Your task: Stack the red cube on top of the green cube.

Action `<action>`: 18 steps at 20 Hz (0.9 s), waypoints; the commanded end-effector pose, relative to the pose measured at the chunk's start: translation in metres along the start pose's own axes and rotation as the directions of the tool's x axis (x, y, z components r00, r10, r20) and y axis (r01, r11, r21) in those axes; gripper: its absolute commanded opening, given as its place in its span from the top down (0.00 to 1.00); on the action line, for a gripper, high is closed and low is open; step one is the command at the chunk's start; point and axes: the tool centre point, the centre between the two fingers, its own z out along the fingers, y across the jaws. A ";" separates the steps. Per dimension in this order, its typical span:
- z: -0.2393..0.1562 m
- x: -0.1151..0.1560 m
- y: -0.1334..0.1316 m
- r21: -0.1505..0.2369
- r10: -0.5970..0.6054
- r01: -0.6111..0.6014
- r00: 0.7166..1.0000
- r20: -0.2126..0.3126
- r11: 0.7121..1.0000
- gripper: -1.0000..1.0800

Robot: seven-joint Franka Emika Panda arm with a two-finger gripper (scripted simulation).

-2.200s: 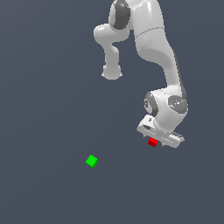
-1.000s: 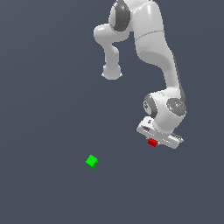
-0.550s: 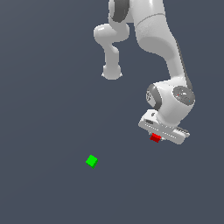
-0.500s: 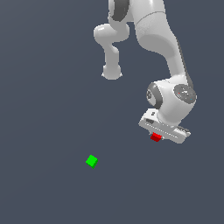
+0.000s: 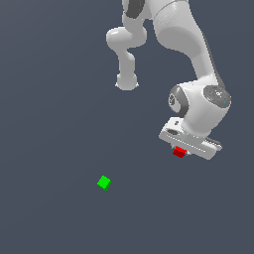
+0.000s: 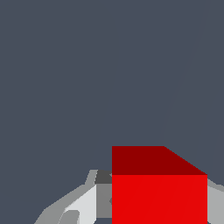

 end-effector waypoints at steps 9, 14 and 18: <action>0.006 0.025 0.024 -0.001 0.000 0.000 1.000 0.000 1.000 1.00; 0.015 0.061 0.059 -0.001 0.000 0.000 1.000 0.000 1.000 1.00; 0.023 0.096 0.092 -0.001 0.000 0.000 1.000 0.000 1.000 1.00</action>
